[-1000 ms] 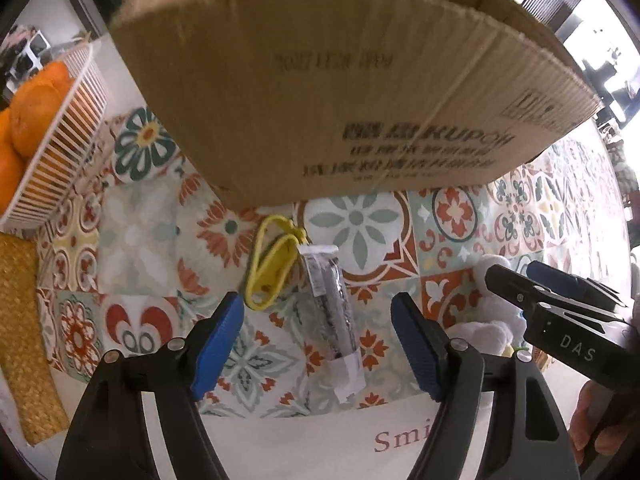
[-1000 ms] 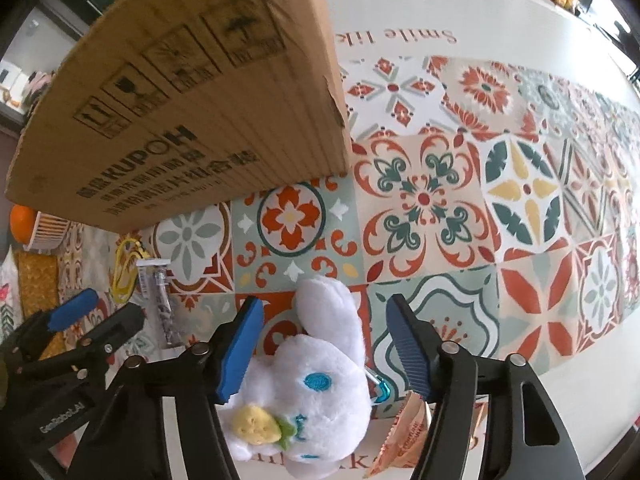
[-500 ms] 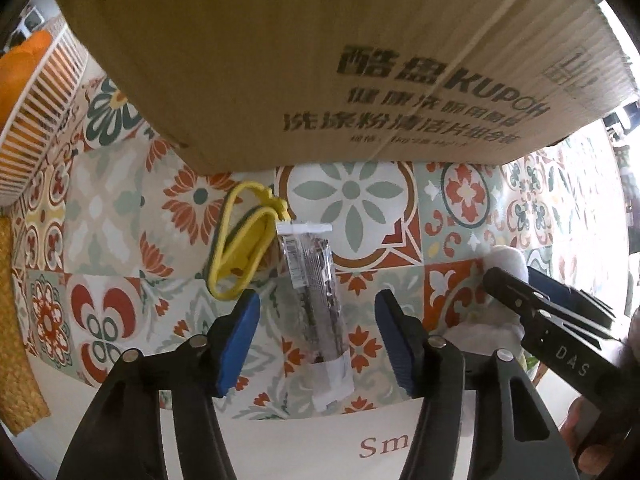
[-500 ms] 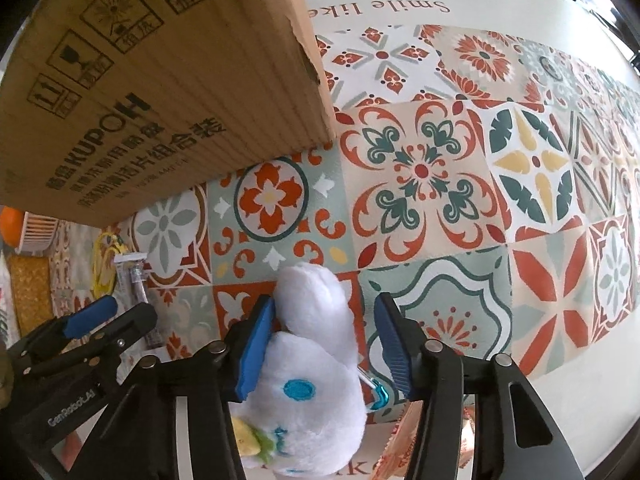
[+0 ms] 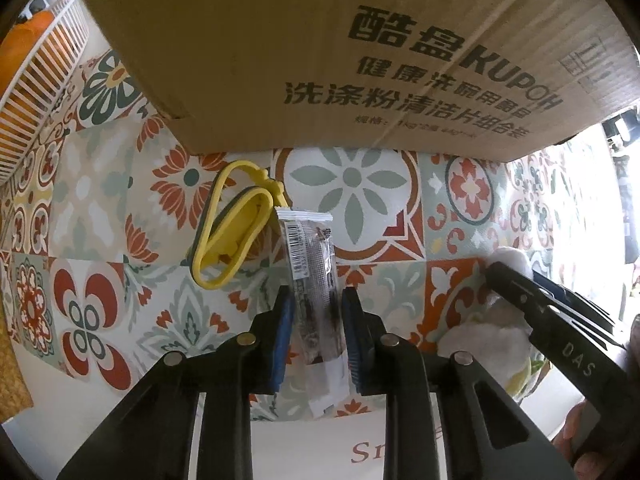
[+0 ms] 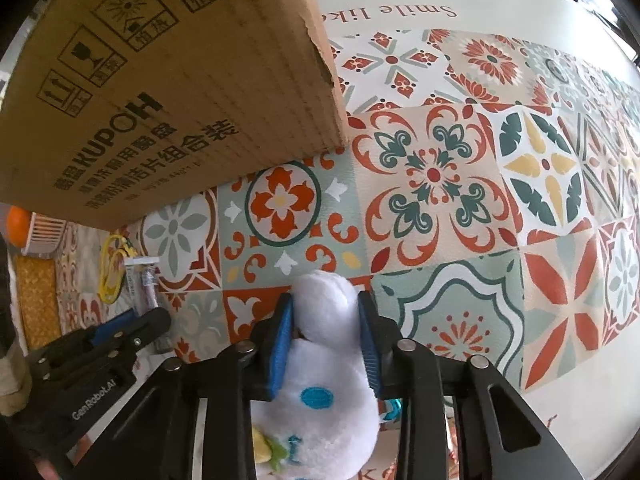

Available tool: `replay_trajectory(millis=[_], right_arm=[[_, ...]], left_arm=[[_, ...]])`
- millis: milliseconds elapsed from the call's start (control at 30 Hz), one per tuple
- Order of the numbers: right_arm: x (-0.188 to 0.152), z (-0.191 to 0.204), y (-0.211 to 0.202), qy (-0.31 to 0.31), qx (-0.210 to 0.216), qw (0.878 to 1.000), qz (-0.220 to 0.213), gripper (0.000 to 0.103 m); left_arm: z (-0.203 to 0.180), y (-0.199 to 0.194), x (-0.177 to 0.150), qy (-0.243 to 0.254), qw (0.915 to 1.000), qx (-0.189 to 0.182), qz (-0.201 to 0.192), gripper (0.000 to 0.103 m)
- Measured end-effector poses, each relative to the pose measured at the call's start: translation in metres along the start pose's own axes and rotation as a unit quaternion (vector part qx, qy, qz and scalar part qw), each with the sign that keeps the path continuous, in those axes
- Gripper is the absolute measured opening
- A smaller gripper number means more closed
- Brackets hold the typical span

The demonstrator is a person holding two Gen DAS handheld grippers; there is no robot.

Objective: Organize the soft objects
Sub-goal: 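Lift and carry the tube and plush toy over the box with both tools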

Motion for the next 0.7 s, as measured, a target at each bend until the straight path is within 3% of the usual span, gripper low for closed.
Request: replay_trajectory(millis=[200,700], right_arm=[[-0.011,0.006,-0.018,-0.011,0.004,1.000,-0.027,0.027],[-0.061,0.024,-0.074,-0.049,0.017,0.994,-0.098,0.024]], left_arm=[[-0.001,-0.009,-0.021,0.020,0.9996,-0.006,-0.021,0.017],[-0.003,-0.065,-0.085,0.056,0.9921,-0.018,-0.110,0.017]])
Point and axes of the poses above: each gripper's, at about its wrist camera, not at the fingertips, and y roughly the way its jaws point, z to its left, x to its top, the point moved 7 cm from there along y, roughly the way its jaws point, and after that the axes turned 15 degrees about z, right-handed, at the moved point
